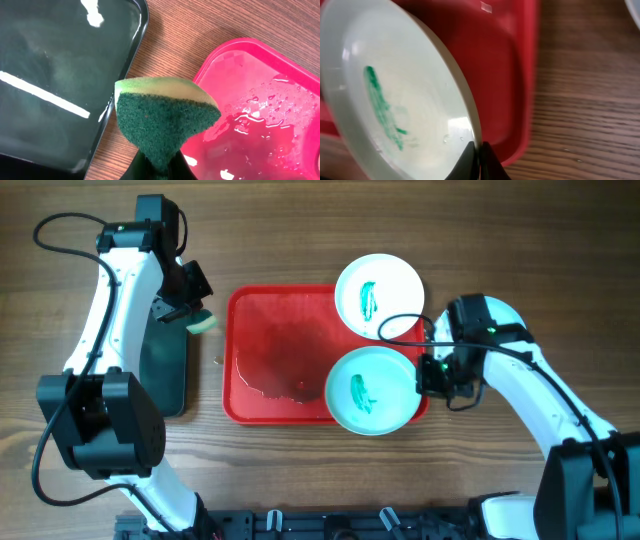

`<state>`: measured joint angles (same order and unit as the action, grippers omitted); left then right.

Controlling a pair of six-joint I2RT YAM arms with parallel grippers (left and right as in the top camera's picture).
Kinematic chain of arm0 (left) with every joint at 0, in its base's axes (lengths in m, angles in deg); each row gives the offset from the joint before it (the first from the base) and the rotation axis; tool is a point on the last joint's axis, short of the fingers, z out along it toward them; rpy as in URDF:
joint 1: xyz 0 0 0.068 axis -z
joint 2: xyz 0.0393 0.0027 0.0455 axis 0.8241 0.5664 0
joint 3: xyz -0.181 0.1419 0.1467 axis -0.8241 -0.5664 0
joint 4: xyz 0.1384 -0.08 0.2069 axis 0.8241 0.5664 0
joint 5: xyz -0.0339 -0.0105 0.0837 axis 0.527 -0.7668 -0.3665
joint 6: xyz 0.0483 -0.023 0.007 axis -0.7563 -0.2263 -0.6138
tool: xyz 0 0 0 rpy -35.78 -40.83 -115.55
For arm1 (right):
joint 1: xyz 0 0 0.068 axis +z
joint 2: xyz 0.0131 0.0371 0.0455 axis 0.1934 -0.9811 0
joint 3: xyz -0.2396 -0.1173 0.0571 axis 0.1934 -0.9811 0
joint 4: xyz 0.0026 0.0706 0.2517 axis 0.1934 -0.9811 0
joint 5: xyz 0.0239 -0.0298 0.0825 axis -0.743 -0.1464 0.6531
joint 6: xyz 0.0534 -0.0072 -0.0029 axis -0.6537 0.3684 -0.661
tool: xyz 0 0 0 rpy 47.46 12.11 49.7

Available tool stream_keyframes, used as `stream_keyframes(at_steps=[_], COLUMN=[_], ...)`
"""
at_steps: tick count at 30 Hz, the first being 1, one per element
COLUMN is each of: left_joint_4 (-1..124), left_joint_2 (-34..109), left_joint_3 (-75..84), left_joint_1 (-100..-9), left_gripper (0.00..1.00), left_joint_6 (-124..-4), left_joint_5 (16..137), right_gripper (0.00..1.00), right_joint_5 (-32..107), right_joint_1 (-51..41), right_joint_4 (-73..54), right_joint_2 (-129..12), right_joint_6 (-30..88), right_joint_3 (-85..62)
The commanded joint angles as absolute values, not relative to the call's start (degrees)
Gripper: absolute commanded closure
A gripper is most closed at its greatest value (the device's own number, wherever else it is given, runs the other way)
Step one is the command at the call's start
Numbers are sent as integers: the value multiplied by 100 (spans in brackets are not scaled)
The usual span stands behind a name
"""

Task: Clean dirty plates on tray and stack at the side
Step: 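Grip the lower-right plate's rim with the right gripper and pull it left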

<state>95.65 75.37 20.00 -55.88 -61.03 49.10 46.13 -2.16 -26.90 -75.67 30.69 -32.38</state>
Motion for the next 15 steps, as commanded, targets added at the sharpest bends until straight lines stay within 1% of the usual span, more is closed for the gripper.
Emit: stream_keyframes(at_steps=[1, 5, 7, 12, 15], left_joint_4=[9547, 9547, 9547, 9550, 9550], left_joint_2=[7535, 7535, 7535, 7535, 7535], left_joint_3=[1967, 1967, 1967, 1967, 1967], left_joint_1=[-5575, -5575, -5575, -5575, -5575], left_gripper=[96, 96, 96, 96, 96], left_joint_6=[-6219, -6219, -6219, -6219, -6219], left_joint_5=[4978, 4978, 4978, 4978, 4978], right_gripper=[95, 96, 96, 96, 95], right_joint_5=[4814, 4768, 4567, 4274, 4272], right_joint_1=[434, 1249, 1526, 1942, 1955], right_joint_4=[-2538, -1526, -1150, -68, 227], right_joint_2=[-7418, -7694, -7919, -8509, -8756], right_joint_6=[2406, 1377, 1088, 802, 804], right_joint_3=[-2766, -2755, -2755, -2755, -2755])
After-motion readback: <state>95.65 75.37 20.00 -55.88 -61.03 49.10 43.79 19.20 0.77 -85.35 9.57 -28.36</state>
